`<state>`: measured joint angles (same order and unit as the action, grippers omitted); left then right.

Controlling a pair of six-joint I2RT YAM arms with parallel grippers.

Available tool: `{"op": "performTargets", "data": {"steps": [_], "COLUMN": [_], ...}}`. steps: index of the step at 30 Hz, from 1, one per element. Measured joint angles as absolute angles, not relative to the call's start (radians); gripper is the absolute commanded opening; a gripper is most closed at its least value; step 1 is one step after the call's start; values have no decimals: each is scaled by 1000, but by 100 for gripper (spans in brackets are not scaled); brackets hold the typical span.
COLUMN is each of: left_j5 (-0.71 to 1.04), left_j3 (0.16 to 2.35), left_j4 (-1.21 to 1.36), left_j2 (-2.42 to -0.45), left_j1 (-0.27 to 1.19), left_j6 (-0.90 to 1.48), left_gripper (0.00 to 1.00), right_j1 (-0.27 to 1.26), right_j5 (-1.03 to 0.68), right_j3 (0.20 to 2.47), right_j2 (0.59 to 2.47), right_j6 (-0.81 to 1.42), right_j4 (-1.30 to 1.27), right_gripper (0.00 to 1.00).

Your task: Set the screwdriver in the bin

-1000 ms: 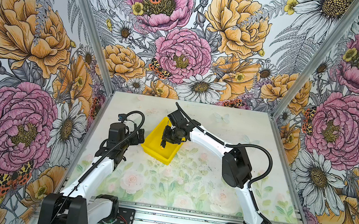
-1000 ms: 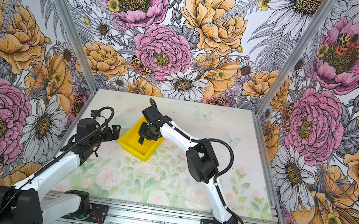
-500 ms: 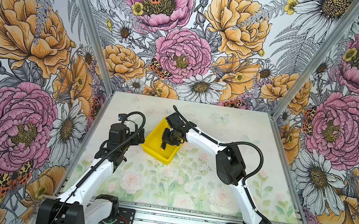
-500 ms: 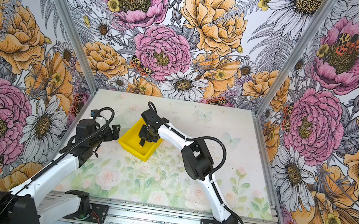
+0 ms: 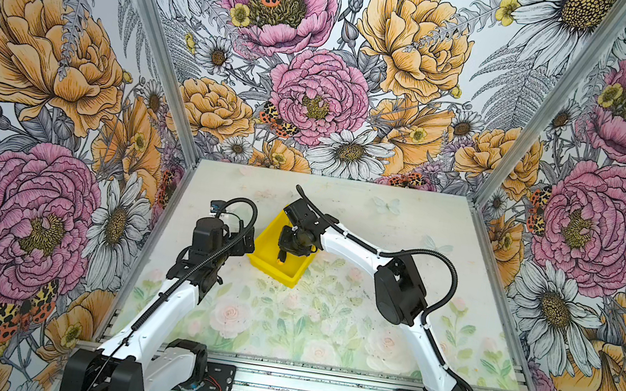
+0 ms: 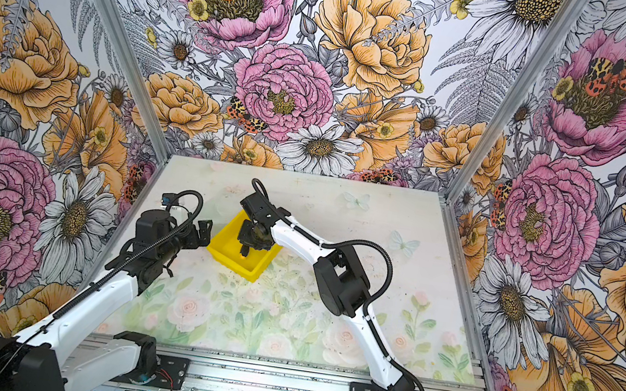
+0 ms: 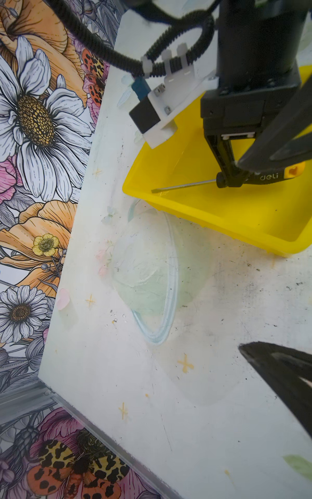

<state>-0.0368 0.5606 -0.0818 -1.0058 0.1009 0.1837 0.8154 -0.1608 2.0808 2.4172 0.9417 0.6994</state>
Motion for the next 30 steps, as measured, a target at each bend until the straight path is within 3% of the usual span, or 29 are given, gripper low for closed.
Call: {"op": "performTargets", "data": {"steps": [9, 15, 25, 26, 27, 30], "left_j5": [-48, -62, -140, -157, -168, -183], "left_j3": [550, 550, 539, 531, 525, 505], "left_j4": [-87, -91, -87, -84, -84, -77], "left_j2": [-988, -971, -948, -945, -944, -944], "left_j1": [108, 109, 128, 128, 128, 128], "left_j6": [183, 180, 194, 205, 212, 215], "left_gripper": [99, 99, 99, 99, 99, 99], "right_j1": [823, 817, 733, 715, 696, 638], "right_j5": [-134, -79, 125, 152, 179, 252], "right_j3": [2081, 2047, 1701, 1641, 1576, 1399], "right_j2": [2407, 2292, 1782, 1721, 1658, 1510], "right_j6": [912, 859, 659, 643, 624, 597], "right_j4": [700, 699, 669, 667, 665, 669], "right_gripper": [32, 39, 72, 78, 96, 99]}}
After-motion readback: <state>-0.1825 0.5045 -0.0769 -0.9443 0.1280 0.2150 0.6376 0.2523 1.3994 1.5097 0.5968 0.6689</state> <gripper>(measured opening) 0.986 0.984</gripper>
